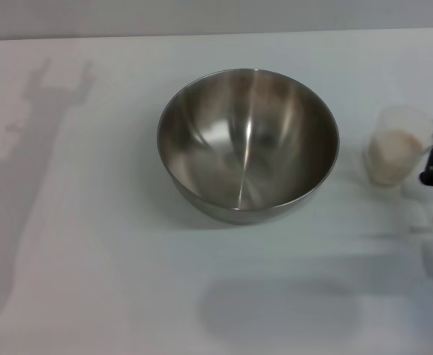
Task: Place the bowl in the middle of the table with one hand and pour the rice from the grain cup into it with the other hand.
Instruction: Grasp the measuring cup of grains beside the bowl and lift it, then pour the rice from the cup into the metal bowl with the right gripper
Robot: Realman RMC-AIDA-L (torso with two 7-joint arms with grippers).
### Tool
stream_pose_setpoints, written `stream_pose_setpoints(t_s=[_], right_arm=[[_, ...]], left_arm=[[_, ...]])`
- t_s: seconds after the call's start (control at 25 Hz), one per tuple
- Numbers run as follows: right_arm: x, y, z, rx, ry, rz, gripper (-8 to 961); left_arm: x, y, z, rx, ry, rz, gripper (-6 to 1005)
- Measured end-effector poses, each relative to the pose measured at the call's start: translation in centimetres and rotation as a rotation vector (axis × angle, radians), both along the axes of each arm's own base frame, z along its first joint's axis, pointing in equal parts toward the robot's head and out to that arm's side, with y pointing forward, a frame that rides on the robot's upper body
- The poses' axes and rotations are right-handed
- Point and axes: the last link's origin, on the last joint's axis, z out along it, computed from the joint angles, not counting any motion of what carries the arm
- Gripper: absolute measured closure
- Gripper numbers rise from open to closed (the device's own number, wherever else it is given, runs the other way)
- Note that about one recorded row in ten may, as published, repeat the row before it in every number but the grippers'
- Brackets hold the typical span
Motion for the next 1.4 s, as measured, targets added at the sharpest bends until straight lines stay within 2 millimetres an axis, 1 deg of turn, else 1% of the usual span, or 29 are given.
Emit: stream_pose_setpoints(t_s=[0.04,0.08,0.2,0.24,0.32,0.44,0.48,0.52,0.6,0.64,0.68,0.72,0.76,0.8,0.96,1.0,1.04,1.08,1.2,1.24,1.28,1.4], right_arm=[[0.0,-0.1,0.4,0.026,0.004,0.001,932],[0.1,-0.3,1.3,0.085,0.009,0.004,933],[-0.2,-0.3,2.7,0.162,-0.01,0.046,937],[-0.2,-0.3,2.7,0.162,-0.01,0.046,938],[-1.4,0.5,4.5,0.245,-0.072,0.157,939],[-1.8,0.8,4.9,0.26,-0.087,0.186,939],[-2.6,1.6,5.6,0.281,-0.125,0.252,939],[-2.6,1.6,5.6,0.281,-0.125,0.252,939],[-3.5,2.5,6.1,0.293,-0.162,0.309,939],[-3.9,3.0,6.3,0.3,-0.185,0.335,939],[-4.8,3.9,6.5,0.315,-0.239,0.372,939],[-5.3,4.3,6.5,0.32,-0.274,0.39,939],[-6.5,5.0,6.3,0.325,-0.376,0.44,939],[-7.1,5.2,6.0,0.325,-0.435,0.467,939],[-9.1,6.1,4.8,0.33,-0.67,0.549,939],[-9.1,6.1,4.8,0.33,-0.67,0.549,939],[-9.8,6.4,4.1,0.329,-0.779,0.581,939],[-9.8,6.4,4.1,0.329,-0.779,0.581,939],[-10.5,6.8,3.0,0.326,-0.944,0.618,940],[-10.8,7.0,2.3,0.319,-1.039,0.638,940],[-10.8,7.0,2.3,0.319,-1.039,0.638,940],[-10.9,7.0,1.5,0.305,-1.151,0.662,940]], left_arm=[[0.0,0.0,0.0,0.001,-0.001,0.0,201],[0.0,-0.1,0.0,0.002,-0.002,-0.001,201],[0.0,-0.1,0.0,0.002,-0.003,-0.001,201],[0.0,-0.1,0.0,0.002,-0.003,-0.001,201],[0.0,-0.2,-0.1,-0.001,-0.003,0.0,201],[0.0,-0.2,-0.2,-0.003,-0.003,0.0,201],[0.0,-0.2,-0.2,-0.004,-0.004,0.0,201],[0.1,-0.2,-0.3,-0.005,-0.005,0.001,201],[0.1,-0.2,-0.3,-0.005,-0.005,0.001,201],[0.1,-0.2,-0.4,-0.007,-0.008,0.002,201],[0.1,-0.2,-0.4,-0.007,-0.008,0.003,201],[0.1,-0.2,-0.4,-0.008,-0.008,0.003,201],[0.1,-0.2,-0.4,-0.008,-0.008,0.003,201],[0.1,-0.2,-0.4,-0.009,-0.009,0.004,201],[0.1,-0.2,-0.4,-0.01,-0.011,0.005,201],[0.1,-0.2,-0.4,-0.01,-0.012,0.005,201],[0.0,-0.3,-0.4,-0.009,-0.015,0.005,201],[0.0,-0.3,-0.4,-0.009,-0.015,0.005,201],[0.0,-0.4,-0.3,-0.008,-0.021,0.005,201],[0.0,-0.4,-0.3,-0.009,-0.025,0.005,201],[0.0,-0.4,-0.3,-0.009,-0.025,0.005,201],[0.0,-0.5,-0.3,-0.009,-0.027,0.004,201]])
